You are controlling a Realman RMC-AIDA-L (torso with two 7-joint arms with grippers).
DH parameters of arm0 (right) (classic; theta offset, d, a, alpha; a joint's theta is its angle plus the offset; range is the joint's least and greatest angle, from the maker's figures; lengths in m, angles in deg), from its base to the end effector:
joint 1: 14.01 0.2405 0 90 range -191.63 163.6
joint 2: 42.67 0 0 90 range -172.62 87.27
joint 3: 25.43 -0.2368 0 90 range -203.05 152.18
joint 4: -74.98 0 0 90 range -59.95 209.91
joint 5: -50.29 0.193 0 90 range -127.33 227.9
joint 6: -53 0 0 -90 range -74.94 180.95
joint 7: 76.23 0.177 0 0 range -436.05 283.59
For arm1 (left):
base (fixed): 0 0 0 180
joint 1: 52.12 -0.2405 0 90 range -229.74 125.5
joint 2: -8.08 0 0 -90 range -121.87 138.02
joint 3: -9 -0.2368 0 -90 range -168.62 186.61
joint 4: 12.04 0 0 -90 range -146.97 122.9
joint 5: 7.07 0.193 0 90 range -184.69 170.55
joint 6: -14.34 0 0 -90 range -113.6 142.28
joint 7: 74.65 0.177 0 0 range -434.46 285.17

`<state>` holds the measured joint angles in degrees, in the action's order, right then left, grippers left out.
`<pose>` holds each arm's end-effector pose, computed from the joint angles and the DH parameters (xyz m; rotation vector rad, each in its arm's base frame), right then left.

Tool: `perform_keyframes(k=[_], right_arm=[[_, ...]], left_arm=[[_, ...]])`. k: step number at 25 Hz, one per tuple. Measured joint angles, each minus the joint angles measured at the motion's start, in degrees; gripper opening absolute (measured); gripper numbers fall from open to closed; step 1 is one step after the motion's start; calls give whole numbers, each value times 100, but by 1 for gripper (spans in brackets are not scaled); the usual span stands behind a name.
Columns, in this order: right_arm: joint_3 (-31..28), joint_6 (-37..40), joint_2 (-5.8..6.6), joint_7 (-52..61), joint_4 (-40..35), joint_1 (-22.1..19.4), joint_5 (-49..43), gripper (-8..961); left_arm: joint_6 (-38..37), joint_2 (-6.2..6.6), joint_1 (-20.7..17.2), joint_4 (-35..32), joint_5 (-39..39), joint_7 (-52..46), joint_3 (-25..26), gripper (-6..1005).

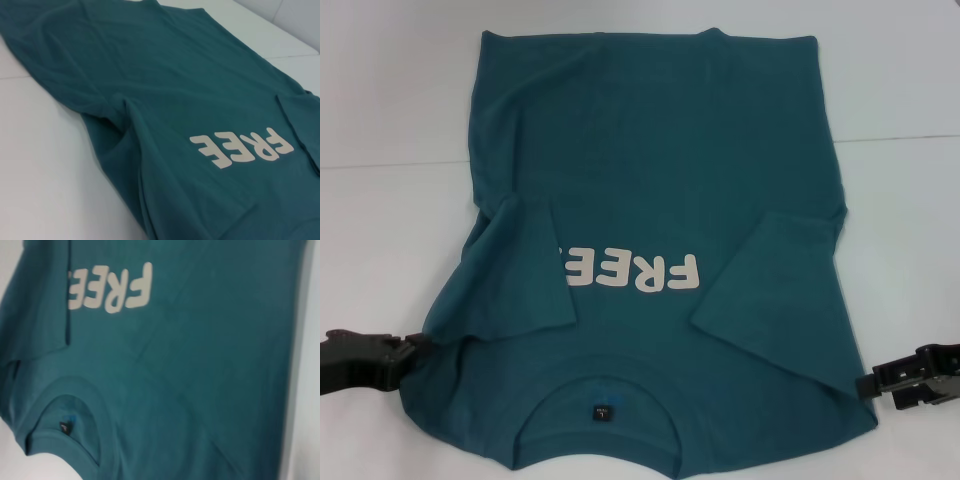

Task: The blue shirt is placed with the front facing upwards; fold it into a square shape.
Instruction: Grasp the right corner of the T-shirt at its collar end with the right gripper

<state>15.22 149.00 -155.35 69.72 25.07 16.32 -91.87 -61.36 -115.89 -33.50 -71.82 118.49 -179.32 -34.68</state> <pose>0.2946 0.3005 0.0307 -2.1885 1.9869 0.0407 -0.2893 0.3164 0.0061 -2.3660 -1.0595 -0.3192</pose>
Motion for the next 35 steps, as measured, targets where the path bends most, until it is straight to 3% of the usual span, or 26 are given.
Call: perform_keyframes(k=[9,23,32,35], right_arm=[[2,-176,-1,-2,215,2,-87,762],[11,-514,-200,-72,420,84,-226,761],[6,-699,-242,-91,556,153,-199,749],[6,-800,-241,-100,615,157,-211,659]], left_arm=[[40,12,24,31,-6,15,0,2],[56,16,15,45,-141,48,1,1],[52,14,10,46,-147,53,9,0],[44,13,10,46,-147,52,9,0]])
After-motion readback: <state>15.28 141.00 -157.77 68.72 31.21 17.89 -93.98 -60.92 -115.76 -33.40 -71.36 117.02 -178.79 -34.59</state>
